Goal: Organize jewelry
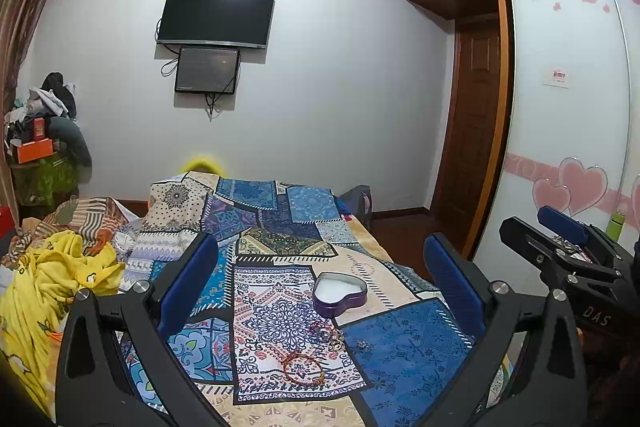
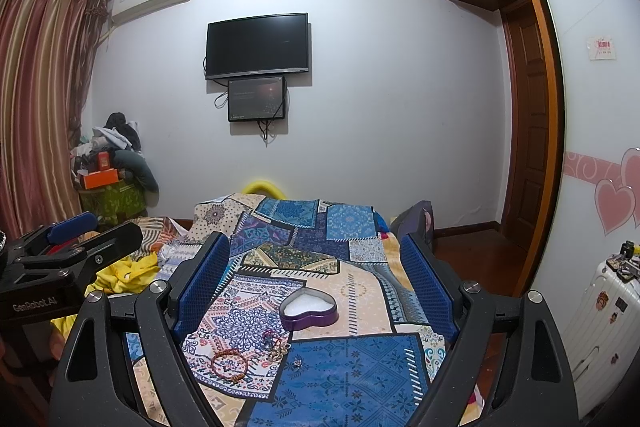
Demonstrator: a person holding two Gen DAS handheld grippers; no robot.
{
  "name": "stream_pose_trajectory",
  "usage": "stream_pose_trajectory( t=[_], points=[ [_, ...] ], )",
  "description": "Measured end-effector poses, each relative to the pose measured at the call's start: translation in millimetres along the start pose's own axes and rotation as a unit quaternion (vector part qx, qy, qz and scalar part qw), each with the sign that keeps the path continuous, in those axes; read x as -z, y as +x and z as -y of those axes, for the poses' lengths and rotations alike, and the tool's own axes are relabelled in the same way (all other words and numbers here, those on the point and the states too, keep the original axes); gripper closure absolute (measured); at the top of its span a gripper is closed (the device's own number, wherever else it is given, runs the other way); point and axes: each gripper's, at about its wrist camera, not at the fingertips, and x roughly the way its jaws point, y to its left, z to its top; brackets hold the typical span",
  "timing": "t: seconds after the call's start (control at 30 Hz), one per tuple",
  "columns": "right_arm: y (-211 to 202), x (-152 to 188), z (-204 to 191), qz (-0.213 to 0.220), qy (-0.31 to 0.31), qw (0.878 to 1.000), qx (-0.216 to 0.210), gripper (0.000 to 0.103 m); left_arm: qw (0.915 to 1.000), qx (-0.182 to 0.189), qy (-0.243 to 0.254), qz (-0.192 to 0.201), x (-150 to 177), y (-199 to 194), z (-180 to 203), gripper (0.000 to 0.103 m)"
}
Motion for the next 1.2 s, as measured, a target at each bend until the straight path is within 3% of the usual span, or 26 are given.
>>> stream_pose_trajectory(
  t=[0.7,0.93,1.2],
  points=[
    [14,7,-1,-0.029,-0.004,1.000,0.006,0.018,0.9998,-0.005,-0.001,-0.018,6,16,-6,0.000],
    [34,20,2,-0.068,-0.008,0.998,0.011,0.018,0.9985,-0.017,-0.009,-0.052,17,40,-20,0.000],
    [67,47,11,-0.147,-0.013,0.989,0.018,0.018,0.9928,-0.041,-0.019,-0.111,41,77,-44,0.000]
  ],
)
